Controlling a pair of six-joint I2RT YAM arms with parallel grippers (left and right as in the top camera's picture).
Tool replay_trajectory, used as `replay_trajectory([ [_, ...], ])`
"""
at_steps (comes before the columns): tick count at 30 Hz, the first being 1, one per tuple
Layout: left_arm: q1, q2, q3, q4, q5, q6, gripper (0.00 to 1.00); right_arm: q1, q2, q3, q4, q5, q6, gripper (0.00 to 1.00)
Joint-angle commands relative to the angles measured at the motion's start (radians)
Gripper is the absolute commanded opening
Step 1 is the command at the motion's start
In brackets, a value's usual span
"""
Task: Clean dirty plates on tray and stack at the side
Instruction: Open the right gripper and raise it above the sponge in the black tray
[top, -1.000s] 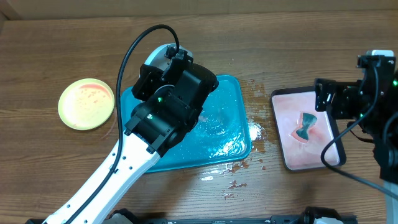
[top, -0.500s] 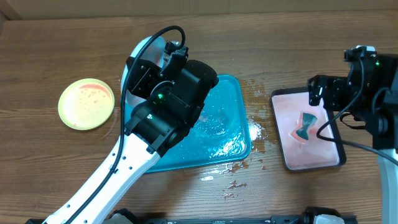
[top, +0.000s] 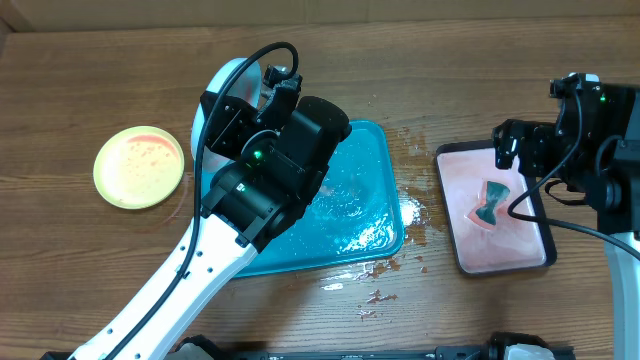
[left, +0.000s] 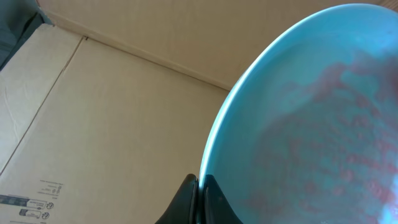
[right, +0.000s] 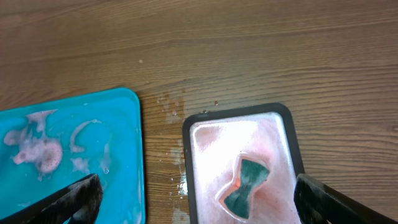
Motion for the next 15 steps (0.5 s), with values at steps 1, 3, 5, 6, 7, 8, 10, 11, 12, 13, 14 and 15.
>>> replay_trajectory([
  [1,-0.007,-0.011,0.023,0.005,-0.031,0.009,0.04,0.003,-0.005,0.02,0.003,0.003,-0.004,1.0],
  [3,-0.007,-0.011,0.023,0.005,-0.031,0.01,0.04,0.003,-0.005,0.02,0.003,0.003,-0.004,1.0],
  [5,-0.007,-0.011,0.023,0.005,-0.032,0.019,0.04,0.003,-0.005,0.02,0.003,0.003,-0.004,1.0],
  [6,-0.007,-0.011,0.023,0.005,-0.032,0.02,0.04,0.003,-0.005,0.02,0.003,0.003,-0.004,1.0],
  [7,-0.007,-0.011,0.023,0.005,-0.032,0.02,0.04,0.003,-0.005,0.02,0.003,0.003,-0.004,1.0],
  [8,-0.007,-0.011,0.023,0.005,-0.034,0.02,0.04,0.003,-0.005,0.02,0.003,0.003,-0.004,1.0],
  [10,-0.007,-0.011,0.023,0.005,-0.035,0.02,0.04,0.003,-0.005,0.02,0.003,0.003,-0.004,1.0],
  [11,-0.007,-0.011,0.023,0.005,-0.035,0.02,0.04,0.003,-0.005,0.02,0.003,0.003,-0.004,1.0],
  [12,-0.007,-0.011,0.023,0.005,-0.035,0.02,0.04,0.003,-0.005,0.02,0.003,0.003,-0.004,1.0],
  [13,-0.007,-0.011,0.023,0.005,-0.035,0.02,0.04,0.003,-0.005,0.02,0.003,0.003,-0.004,1.0],
  [14,-0.007,-0.011,0.023,0.005,-0.035,0.02,0.04,0.003,-0.005,0.02,0.003,0.003,-0.004,1.0],
  [15,-0.007,-0.011,0.023,0.005,-0.035,0.02,0.04,0.003,-0.005,0.02,0.003,0.003,-0.004,1.0],
])
